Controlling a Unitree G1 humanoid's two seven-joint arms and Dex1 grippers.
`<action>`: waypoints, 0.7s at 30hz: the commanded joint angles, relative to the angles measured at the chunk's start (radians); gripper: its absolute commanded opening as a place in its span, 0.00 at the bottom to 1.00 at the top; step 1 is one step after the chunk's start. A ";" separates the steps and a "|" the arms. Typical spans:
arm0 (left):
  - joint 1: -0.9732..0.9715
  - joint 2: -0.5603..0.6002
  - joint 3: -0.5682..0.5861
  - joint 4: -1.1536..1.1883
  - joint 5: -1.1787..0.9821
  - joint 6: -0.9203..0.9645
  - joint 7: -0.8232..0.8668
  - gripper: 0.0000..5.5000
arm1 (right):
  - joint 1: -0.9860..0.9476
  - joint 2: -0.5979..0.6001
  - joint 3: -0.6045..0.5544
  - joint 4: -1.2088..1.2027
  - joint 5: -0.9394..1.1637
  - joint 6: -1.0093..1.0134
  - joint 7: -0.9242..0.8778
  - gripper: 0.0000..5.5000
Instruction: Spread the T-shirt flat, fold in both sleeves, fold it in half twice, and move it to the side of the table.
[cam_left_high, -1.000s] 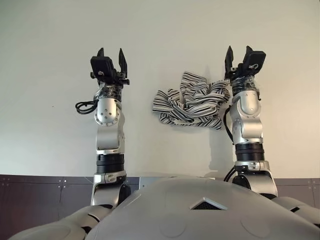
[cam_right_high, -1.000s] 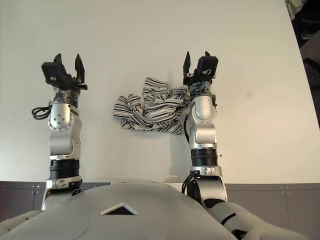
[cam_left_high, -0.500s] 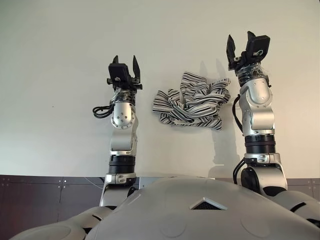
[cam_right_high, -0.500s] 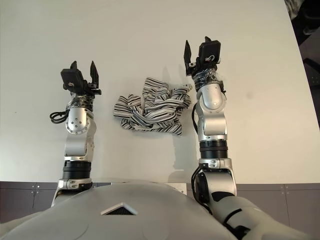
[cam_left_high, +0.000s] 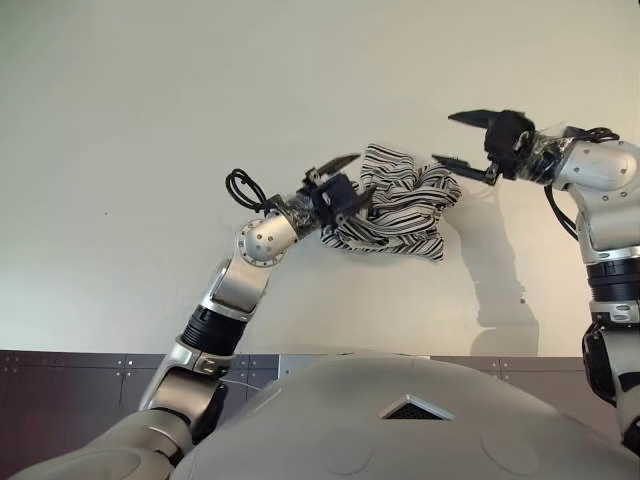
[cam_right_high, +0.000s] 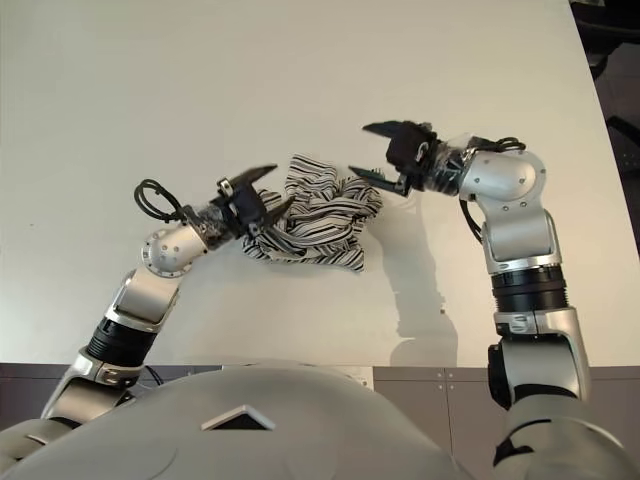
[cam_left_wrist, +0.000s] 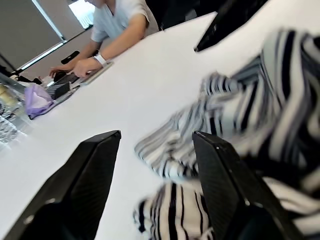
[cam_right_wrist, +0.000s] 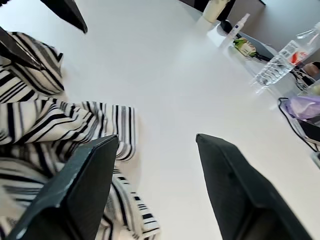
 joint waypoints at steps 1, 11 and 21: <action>0.025 0.079 -0.058 0.129 0.103 -0.077 -0.003 0.48 | 0.024 -0.037 0.031 0.105 -0.061 -0.075 0.016 0.52; 0.068 0.040 0.098 0.374 -0.086 -0.043 0.083 0.48 | 0.009 -0.057 0.066 0.237 -0.172 -0.277 -0.018 0.52; 0.011 0.046 0.189 0.431 -0.116 0.106 0.176 0.48 | 0.001 -0.174 0.170 0.263 -0.410 -0.503 -0.077 0.52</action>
